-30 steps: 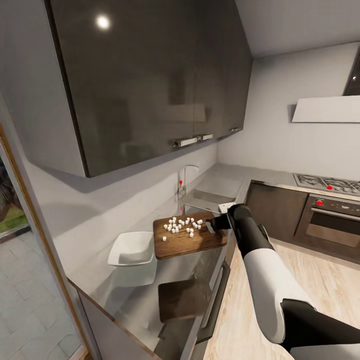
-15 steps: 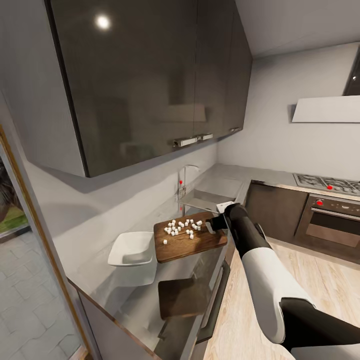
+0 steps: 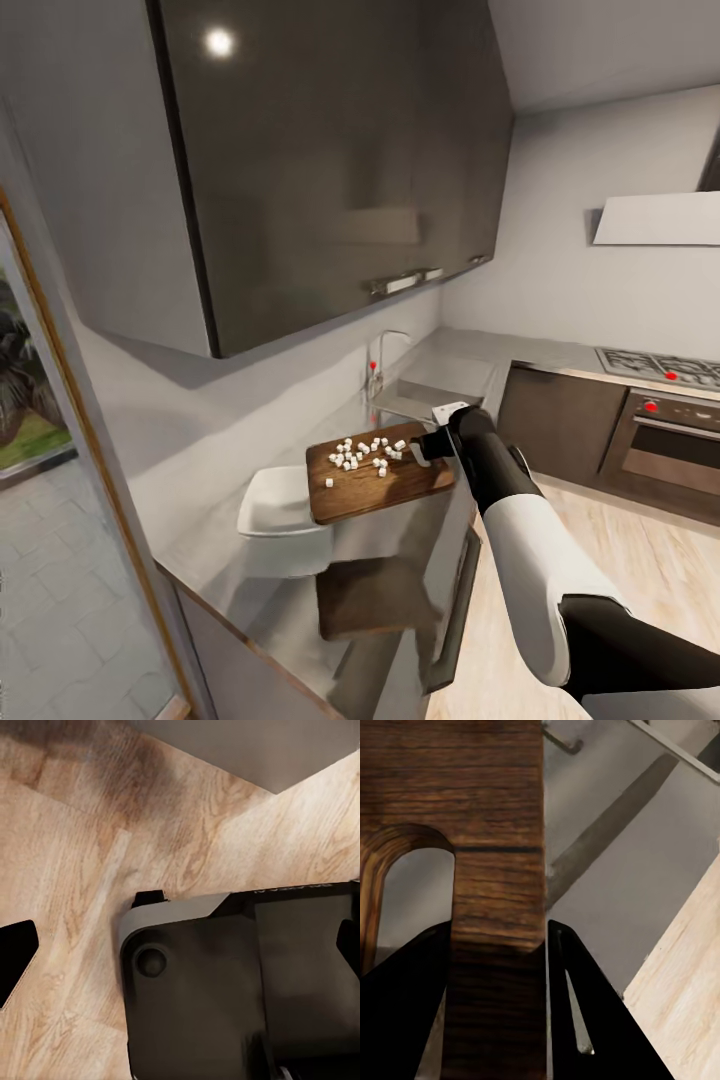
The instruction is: In the kitchen, take the Vidalia onion out of the sink, dice it on the chopping board with the paring knife, put the diced onion into the bowl on the countertop, then place both the paring knife and the chopping board into the sink.
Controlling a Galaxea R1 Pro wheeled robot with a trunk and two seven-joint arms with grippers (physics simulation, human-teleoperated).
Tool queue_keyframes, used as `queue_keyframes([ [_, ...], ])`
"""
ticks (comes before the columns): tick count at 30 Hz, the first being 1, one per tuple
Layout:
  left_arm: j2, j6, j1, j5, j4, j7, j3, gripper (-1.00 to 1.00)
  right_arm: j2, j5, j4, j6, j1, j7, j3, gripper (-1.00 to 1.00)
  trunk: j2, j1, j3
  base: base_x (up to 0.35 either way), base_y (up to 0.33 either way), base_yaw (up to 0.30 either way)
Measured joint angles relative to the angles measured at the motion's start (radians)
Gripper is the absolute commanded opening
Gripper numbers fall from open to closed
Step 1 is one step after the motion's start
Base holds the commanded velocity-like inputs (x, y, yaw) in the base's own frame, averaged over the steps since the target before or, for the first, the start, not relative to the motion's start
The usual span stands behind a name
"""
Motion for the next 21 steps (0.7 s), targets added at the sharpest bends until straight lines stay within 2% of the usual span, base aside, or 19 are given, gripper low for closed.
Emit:
queue_keyframes([
  [12,0.0,0.0,0.0,0.001,0.0,0.0,0.0,1.0,0.0,0.0,0.0,-0.001,0.0,-0.002,0.0,-1.0,0.0,0.0,0.0,0.058,0.047,0.0],
  [21,0.0,0.0,0.0,0.0,0.0,0.0,0.0,1.0,0.0,-0.001,0.0,-0.003,0.0,-0.014,0.0,-1.0,0.0,0.0,0.0,0.149,0.197,0.0],
])
